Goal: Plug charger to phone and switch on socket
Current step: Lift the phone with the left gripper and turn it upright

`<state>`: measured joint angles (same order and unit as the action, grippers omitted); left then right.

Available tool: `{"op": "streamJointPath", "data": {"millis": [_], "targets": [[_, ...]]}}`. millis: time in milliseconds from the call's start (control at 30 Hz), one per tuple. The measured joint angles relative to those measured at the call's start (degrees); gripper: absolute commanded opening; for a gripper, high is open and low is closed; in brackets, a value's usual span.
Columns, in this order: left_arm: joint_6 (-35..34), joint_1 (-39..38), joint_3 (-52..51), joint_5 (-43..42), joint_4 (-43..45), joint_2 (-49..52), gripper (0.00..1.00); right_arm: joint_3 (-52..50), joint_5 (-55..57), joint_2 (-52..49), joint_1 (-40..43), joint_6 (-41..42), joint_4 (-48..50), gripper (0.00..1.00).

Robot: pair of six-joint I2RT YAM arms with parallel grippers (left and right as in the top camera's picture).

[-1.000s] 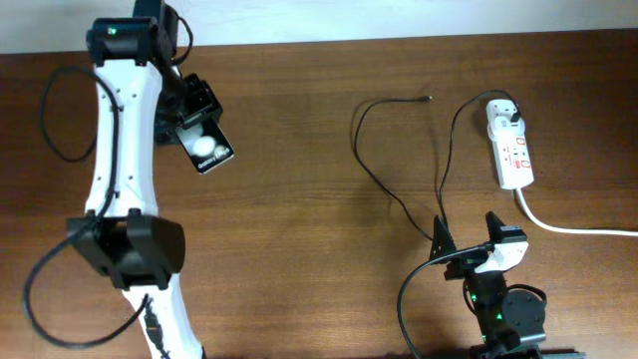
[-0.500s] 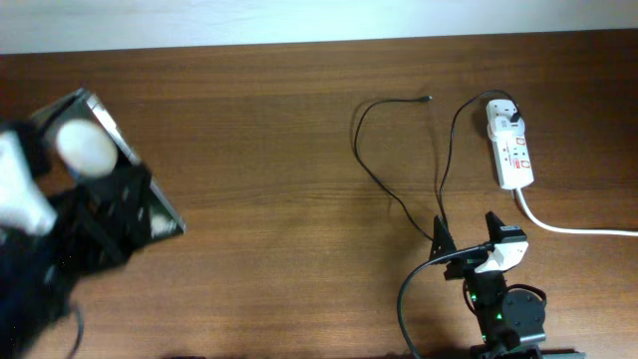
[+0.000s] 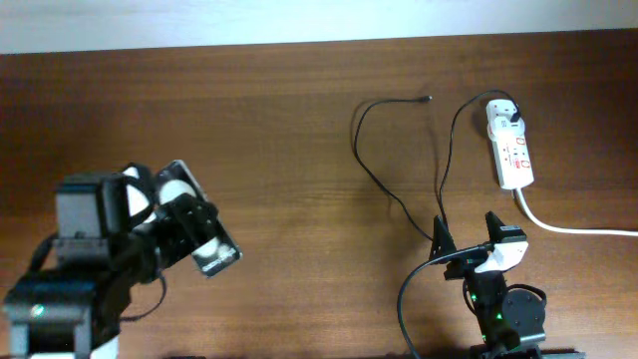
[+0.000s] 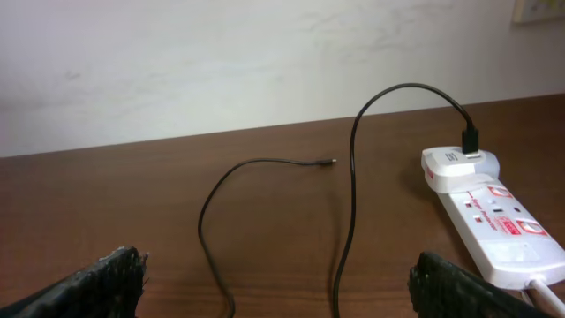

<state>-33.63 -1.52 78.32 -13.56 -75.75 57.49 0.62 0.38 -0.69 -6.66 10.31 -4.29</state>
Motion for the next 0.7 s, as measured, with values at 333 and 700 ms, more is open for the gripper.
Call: {"op": "streamJointPath", "data": {"millis": [333,700], "targets": [[-7.0,0.0,-12.1,-19.3,15.5,11.7,0.59,0.0,0.0,0.0,0.0,0.0,0.0,0.99],[-7.9,6.3,-12.1,-53.8,18.0,25.0,0.59,0.0,0.0,0.0,0.0,0.0,0.0,0.99]]}}
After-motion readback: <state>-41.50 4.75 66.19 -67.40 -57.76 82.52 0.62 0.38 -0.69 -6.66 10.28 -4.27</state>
